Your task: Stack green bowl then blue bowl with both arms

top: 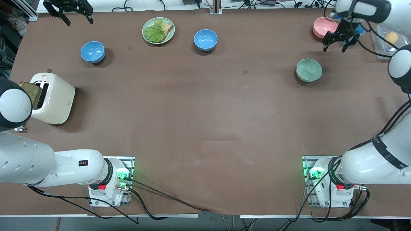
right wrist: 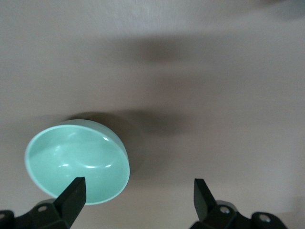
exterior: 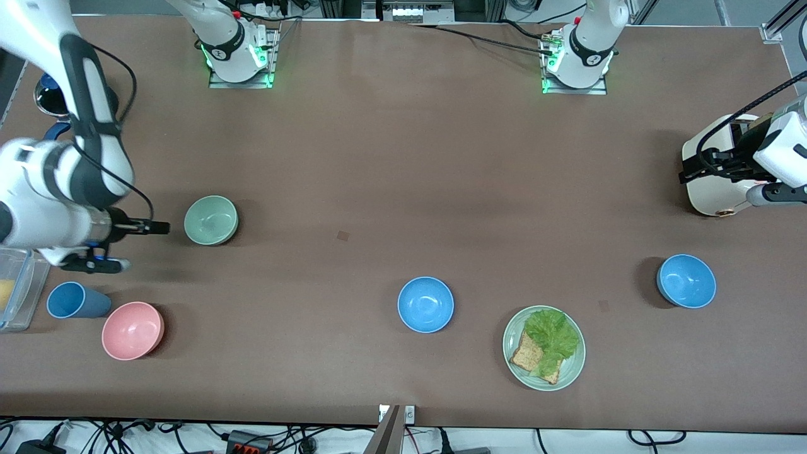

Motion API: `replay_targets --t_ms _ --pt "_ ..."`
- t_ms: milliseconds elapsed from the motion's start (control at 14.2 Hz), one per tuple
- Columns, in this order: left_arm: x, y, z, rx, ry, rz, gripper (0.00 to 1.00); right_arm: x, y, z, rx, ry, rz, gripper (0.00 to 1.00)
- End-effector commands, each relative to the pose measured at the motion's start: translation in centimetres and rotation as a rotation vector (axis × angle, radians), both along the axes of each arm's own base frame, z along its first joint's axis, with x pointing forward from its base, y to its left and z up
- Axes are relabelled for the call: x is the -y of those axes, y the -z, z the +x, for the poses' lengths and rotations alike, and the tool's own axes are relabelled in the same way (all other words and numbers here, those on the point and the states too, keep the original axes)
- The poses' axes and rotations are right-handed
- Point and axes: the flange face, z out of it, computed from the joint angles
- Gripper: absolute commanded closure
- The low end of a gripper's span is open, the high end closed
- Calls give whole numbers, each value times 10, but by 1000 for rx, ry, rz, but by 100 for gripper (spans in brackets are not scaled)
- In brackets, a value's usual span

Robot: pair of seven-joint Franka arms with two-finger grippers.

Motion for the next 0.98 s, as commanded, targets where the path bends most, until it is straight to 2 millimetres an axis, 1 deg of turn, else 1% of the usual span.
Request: replay_targets --t_ms 0,141,211,281,351,422,492,562,703,773,843,914 --pt "-2 4 5 -2 15 -22 0 -3 26 0 -48 -18 6 0" --pt "-4 7 7 -7 13 -17 0 -7 48 -6 -86 -22 11 0" --pt "-8 16 10 -22 24 -16 0 -9 59 -11 -109 -24 13 0" --pt "-17 22 13 -28 52 -31 0 -11 68 -17 -128 -26 16 0" --pt "-29 27 21 -31 59 -37 0 -12 76 -24 -147 -16 15 3" --pt "-37 40 31 -45 55 -44 0 -13 80 -27 -156 -13 16 8" --pt "-48 51 39 -56 40 -49 0 -14 82 -29 -163 -13 18 20" --pt "-64 66 49 -70 23 -54 0 -17 87 -31 -172 -16 19 31" --pt "-74 99 71 -100 86 -62 0 -25 96 -32 -184 -17 25 63" --pt "-91 114 84 -95 109 -70 0 -31 95 -31 -184 -28 24 80" --pt "-115 132 94 -85 107 -80 0 -35 93 -30 -184 -34 23 96" --pt "-138 157 103 -74 127 -91 0 -39 88 -28 -179 -39 25 100"
